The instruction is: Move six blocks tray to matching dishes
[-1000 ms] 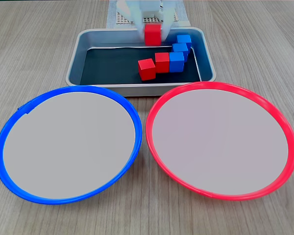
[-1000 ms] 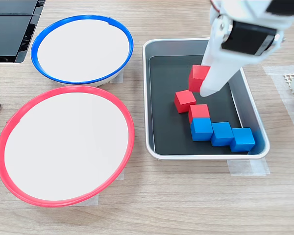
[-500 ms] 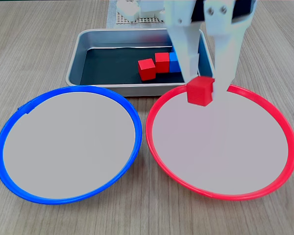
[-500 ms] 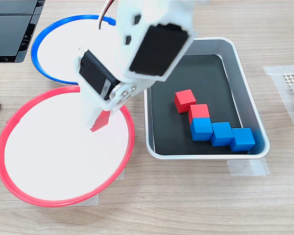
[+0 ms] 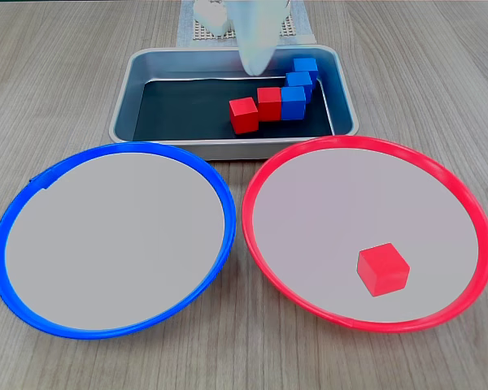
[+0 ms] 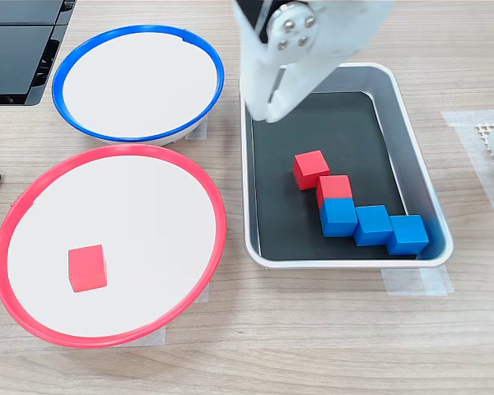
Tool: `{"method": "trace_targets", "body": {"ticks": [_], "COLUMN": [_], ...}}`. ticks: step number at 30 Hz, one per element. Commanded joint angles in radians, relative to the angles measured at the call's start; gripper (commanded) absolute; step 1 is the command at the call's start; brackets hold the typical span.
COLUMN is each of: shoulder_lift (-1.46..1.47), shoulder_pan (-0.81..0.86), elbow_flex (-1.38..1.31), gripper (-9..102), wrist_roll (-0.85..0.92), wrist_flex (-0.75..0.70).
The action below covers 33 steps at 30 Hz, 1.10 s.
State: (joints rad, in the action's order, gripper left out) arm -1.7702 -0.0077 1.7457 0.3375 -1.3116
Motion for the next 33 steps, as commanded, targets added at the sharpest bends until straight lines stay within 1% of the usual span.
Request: {"method": "trace_targets", "body": {"ticks": [1,3,5,11,15,21,23,26,29,31,33], "shoulder_lift": [-0.133,-0.153,-0.146,-0.094,-0.067,-0.015,-0.008,-0.005,-0.005,0.018,0.103], "shoulder_pan": [0.071,0.114,0.126,0.117,0.092,0.046,0.035,0.029,0.037,0.034,-0.008], "elbow_flex": [0.140,0.242,0.290,0.394,0.439,0.437,0.431,0.416,0.276,0.064,-0.232], "gripper": [9,22,28,28,23,8,0,0,0,0,0], "wrist_roll": [0.015,0.021,0.028,0.095,0.135,0.143,0.143,0.146,0.132,0.067,-0.052], "wrist_flex": [-0.014,0.040,0.095,0.196,0.224,0.258,0.265,0.262,0.152,0.043,-0.048]}}
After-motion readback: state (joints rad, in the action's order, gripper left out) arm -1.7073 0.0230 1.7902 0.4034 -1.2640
